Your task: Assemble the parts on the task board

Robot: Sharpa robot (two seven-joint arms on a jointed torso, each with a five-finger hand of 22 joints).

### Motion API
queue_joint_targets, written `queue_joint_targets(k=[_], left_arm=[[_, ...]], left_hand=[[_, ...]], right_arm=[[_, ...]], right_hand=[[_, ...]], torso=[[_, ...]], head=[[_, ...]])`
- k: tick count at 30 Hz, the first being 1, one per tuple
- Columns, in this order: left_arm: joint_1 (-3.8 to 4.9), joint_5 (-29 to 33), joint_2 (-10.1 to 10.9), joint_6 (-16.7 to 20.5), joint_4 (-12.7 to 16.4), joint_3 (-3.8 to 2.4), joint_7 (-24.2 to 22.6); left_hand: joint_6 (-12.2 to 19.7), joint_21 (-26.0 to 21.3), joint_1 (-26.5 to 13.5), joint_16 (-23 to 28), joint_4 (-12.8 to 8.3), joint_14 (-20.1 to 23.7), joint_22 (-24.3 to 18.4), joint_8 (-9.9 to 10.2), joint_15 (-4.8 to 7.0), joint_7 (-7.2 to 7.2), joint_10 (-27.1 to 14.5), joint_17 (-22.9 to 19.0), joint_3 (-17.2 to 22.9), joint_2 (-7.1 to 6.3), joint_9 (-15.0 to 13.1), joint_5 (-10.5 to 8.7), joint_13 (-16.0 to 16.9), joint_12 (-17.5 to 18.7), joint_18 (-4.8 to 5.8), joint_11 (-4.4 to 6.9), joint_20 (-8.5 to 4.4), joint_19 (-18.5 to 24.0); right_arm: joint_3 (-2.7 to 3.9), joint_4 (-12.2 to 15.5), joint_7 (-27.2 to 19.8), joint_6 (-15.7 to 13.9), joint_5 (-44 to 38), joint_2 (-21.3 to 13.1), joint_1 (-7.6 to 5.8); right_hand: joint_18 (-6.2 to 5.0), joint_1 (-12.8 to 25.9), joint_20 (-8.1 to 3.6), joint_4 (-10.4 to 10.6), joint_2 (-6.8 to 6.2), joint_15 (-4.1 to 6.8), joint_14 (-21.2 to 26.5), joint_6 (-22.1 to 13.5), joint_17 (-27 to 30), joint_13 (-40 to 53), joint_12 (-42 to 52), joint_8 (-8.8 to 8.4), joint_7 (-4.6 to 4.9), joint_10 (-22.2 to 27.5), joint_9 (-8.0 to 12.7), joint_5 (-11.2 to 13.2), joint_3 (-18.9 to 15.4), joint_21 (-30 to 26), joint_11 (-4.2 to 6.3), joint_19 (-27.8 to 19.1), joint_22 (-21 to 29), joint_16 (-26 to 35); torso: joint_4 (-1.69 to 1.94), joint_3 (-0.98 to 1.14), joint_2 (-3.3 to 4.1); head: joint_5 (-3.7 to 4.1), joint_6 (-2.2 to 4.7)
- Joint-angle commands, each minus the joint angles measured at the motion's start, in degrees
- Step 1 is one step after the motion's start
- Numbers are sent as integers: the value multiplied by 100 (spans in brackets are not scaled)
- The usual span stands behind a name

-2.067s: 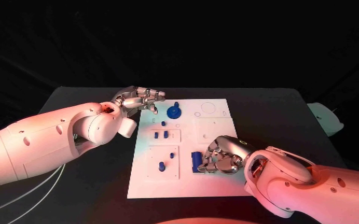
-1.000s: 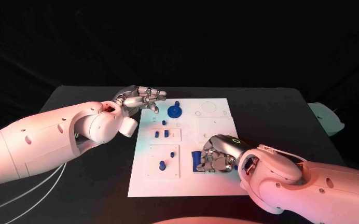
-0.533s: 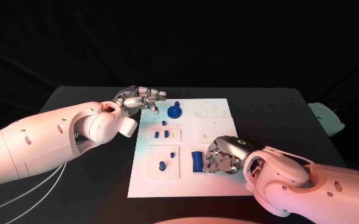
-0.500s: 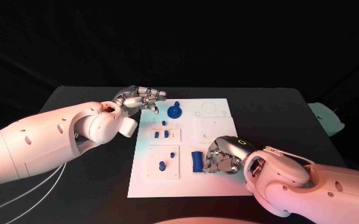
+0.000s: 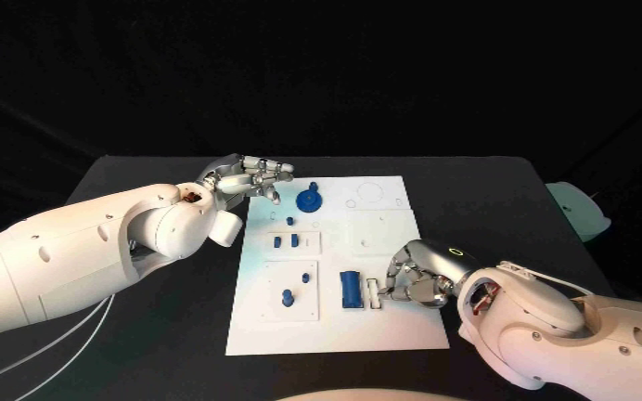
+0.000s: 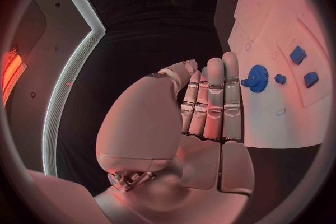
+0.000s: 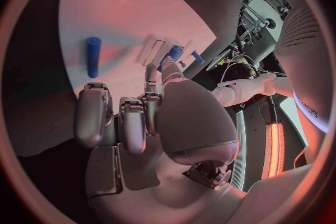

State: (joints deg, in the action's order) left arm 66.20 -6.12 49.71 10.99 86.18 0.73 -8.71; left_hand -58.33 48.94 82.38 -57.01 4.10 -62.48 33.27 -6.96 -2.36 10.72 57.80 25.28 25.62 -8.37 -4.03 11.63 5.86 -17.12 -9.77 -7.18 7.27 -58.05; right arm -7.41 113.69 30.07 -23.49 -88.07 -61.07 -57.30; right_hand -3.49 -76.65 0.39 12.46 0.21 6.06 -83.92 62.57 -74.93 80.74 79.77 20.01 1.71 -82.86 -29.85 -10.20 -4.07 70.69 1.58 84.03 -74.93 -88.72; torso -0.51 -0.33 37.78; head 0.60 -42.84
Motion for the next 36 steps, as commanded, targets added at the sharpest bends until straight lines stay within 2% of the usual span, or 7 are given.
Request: queue_joint_targets(k=[1,4,6,11,16,26,36], left_arm=[[4,-16,2,-69,15,-4,-38],[4,-16,22,-44,30,-3,-49],[4,-16,31,-37,35,-2,-51],[3,-16,38,-35,46,0,-60],[1,-16,34,-45,51,5,-63],[-1,-16,27,-60,49,11,-66],[-1,-16,49,-54,56,12,-63]], left_hand=[[39,-37,12,-39,-42,54,-6,-37,-3,12,-36,-9,-1,-9,3,-26,-9,-37,-80,10,-3,25],[39,-37,12,-39,-42,54,-6,-37,-3,12,-36,-9,-1,-9,3,-26,-9,-37,-80,10,-3,25],[42,-38,18,-44,-48,61,-5,-40,-4,14,-41,-11,-1,-8,2,-26,-8,-44,-80,8,-3,28],[42,-38,18,-44,-48,61,-5,-40,-4,14,-42,-11,-1,-8,2,-26,-8,-45,-80,8,-3,28],[42,-38,18,-44,-48,61,-5,-40,-4,14,-42,-11,-1,-8,2,-26,-8,-45,-80,8,-3,28],[42,-38,18,-44,-48,61,-5,-40,-4,14,-42,-11,-1,-8,2,-26,-8,-45,-80,8,-3,28],[42,-38,18,-44,-48,61,-5,-40,-4,14,-42,-11,-1,-8,2,-26,-8,-45,-80,8,-3,28]], right_arm=[[-2,-24,-32,-152,62,-217,-10],[-3,-19,-121,-232,98,-465,-15],[-4,-1,-153,-264,78,-580,-16],[-7,58,-154,-284,-79,-801,-17],[-17,90,-58,-221,-229,-889,-13],[-39,32,141,-168,-290,-765,64],[-45,-95,230,42,-417,-677,160]], right_hand=[[-10,8,63,43,-115,-104,-508,-260,-1056,93,-189,-219,127,-213,102,-56,52,-236,-18,87,-1009,78],[-31,19,138,99,-189,-216,-486,-526,-965,-84,-462,-499,286,-71,247,-226,112,-426,-153,35,-965,125],[-28,76,178,175,-204,-257,-494,-537,-999,-104,-493,-585,325,-50,308,-273,143,-414,-193,38,-968,110],[-12,105,217,285,-215,-262,-525,-353,-1128,-85,-458,-651,304,-67,389,-291,249,-254,-187,88,-1009,49],[2,233,211,402,-223,-234,-539,-139,-1192,-53,-402,-658,252,-103,432,-289,300,-136,-146,126,-1040,19],[11,329,199,414,-224,-213,-546,-43,-1222,-40,-380,-665,221,-119,453,-323,332,-80,-121,144,-1055,4],[12,325,191,397,-261,-202,-546,4,-1225,-41,-381,-664,202,-121,459,-305,350,-78,-105,147,-1057,3]], torso=[[3,-6,2],[2,-8,0],[-2,0,0],[-7,4,-7],[1,2,1],[10,3,12],[5,1,9]], head=[[103,-34],[197,-44],[267,-60],[395,-78],[505,-24],[508,-95],[499,-158]])
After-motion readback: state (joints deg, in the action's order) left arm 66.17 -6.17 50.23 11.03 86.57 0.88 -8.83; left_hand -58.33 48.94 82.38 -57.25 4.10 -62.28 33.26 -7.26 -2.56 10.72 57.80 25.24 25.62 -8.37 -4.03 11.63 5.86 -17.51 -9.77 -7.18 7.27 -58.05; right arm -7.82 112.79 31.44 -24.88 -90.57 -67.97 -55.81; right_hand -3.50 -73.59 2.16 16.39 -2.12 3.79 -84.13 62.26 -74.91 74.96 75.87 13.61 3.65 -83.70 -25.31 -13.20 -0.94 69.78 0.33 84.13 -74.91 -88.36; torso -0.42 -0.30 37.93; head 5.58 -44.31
